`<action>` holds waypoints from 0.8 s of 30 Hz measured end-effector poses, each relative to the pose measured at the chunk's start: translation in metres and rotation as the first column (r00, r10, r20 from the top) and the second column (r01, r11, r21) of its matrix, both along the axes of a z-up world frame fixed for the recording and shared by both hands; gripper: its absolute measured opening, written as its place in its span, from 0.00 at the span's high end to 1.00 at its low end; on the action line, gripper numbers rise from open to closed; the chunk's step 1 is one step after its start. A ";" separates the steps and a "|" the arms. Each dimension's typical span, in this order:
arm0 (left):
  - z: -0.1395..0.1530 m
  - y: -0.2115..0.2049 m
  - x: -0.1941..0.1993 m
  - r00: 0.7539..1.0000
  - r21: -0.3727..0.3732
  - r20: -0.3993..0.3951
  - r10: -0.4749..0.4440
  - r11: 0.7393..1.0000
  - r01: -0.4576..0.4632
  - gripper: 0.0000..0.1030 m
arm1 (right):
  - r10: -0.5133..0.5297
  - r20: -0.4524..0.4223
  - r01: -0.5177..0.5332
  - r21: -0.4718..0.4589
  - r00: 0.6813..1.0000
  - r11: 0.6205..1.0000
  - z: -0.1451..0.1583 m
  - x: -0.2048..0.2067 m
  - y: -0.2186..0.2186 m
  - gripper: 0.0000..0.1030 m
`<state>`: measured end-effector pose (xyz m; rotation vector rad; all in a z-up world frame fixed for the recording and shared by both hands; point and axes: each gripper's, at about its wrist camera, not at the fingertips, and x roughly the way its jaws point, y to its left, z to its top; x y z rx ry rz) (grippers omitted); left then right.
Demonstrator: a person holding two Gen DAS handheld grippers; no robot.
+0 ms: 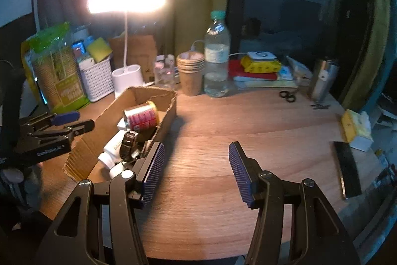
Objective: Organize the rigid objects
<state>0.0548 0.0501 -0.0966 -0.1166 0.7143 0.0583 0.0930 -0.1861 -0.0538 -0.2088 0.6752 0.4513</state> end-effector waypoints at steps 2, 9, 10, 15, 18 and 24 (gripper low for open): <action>0.012 -0.006 -0.003 1.000 0.003 0.025 -0.016 1.000 0.016 0.49 | -0.015 0.012 0.015 0.005 1.000 1.000 0.004 -0.004 -0.007 0.44; 0.047 -0.029 -0.020 0.992 0.032 0.113 -0.059 0.998 0.056 0.46 | -0.062 0.060 0.061 0.026 0.996 0.998 0.023 -0.021 -0.025 0.39; 0.051 -0.031 -0.023 0.990 0.033 0.124 -0.063 0.998 0.060 0.39 | -0.067 0.069 0.065 0.028 0.995 0.997 0.026 -0.023 -0.027 0.39; 0.074 -0.038 -0.038 0.977 0.037 0.200 -0.072 0.997 0.066 0.28 | -0.082 0.118 0.077 0.045 0.990 0.996 0.043 -0.039 -0.031 0.38; 0.085 -0.042 -0.045 0.971 0.046 0.228 -0.078 0.997 0.069 0.27 | -0.089 0.153 0.082 0.051 0.984 0.995 0.055 -0.050 -0.034 0.38; 0.108 -0.047 -0.062 0.954 0.061 0.285 -0.092 0.995 0.078 0.16 | -0.098 0.227 0.085 0.069 0.969 0.994 0.079 -0.073 -0.037 0.33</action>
